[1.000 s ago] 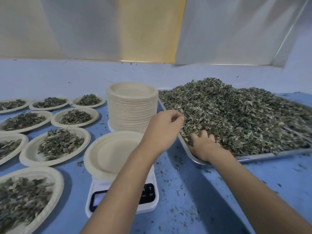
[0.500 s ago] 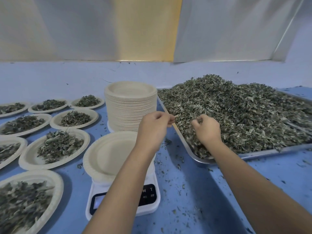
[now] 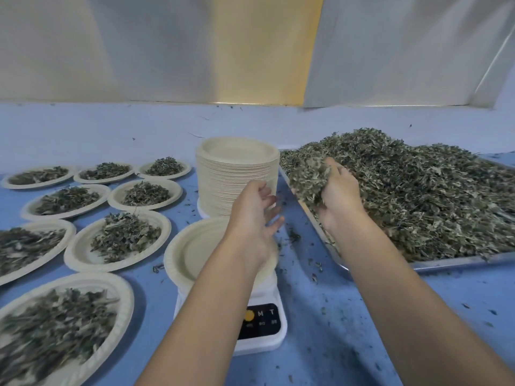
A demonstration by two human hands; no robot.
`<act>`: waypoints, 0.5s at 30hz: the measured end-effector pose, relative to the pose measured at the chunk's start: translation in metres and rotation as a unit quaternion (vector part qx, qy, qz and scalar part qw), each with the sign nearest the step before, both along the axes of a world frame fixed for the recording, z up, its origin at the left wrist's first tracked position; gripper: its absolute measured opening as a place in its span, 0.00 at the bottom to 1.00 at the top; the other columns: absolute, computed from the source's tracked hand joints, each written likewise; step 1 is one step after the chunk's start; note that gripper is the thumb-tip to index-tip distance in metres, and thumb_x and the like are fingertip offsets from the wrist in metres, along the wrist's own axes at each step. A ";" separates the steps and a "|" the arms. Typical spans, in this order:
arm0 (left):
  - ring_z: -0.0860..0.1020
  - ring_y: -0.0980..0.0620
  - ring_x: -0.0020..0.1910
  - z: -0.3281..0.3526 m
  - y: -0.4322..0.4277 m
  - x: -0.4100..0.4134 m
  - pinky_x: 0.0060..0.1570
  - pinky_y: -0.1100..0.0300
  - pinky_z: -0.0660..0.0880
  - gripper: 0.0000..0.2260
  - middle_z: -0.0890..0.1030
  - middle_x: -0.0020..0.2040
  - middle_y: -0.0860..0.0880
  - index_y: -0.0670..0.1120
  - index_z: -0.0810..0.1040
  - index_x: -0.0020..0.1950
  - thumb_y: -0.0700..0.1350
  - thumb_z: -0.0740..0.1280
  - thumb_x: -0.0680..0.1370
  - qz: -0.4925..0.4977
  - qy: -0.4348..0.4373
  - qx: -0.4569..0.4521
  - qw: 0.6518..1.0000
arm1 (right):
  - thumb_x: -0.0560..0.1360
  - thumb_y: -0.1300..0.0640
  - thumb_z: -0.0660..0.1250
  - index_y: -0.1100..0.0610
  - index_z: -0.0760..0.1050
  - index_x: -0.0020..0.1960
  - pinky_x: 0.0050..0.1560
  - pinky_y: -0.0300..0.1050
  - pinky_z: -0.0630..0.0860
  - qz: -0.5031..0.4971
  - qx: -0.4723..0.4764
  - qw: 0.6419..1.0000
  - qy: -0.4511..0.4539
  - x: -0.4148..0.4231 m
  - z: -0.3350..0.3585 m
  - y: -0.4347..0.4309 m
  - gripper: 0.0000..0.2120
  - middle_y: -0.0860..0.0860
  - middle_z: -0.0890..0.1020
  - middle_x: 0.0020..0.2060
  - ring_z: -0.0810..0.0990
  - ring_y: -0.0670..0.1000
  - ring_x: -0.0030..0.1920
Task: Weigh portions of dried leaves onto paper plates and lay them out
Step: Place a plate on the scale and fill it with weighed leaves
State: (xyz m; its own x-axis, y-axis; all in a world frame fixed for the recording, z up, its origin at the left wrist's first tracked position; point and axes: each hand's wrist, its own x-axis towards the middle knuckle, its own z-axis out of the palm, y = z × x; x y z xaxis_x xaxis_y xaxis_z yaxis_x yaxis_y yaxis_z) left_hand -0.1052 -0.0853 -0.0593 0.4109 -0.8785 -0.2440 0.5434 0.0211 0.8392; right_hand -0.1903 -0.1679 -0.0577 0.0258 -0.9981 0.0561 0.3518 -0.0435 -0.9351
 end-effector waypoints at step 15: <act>0.79 0.51 0.38 -0.005 0.018 0.052 0.40 0.60 0.73 0.13 0.79 0.36 0.49 0.46 0.77 0.38 0.54 0.66 0.76 0.129 0.020 -0.069 0.989 | 0.77 0.54 0.64 0.48 0.73 0.41 0.47 0.47 0.74 0.018 -0.242 0.950 0.196 0.100 -0.019 0.083 0.06 0.52 0.81 0.44 0.78 0.52 0.47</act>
State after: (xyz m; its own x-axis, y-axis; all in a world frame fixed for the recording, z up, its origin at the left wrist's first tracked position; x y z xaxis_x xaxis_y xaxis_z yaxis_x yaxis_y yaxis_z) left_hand -0.0531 -0.0668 -0.0642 0.6187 -0.7712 -0.1500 0.5376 0.2764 0.7966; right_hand -0.0905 -0.0851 -0.0767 0.1722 -0.8559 0.4876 -0.0104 -0.4965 -0.8680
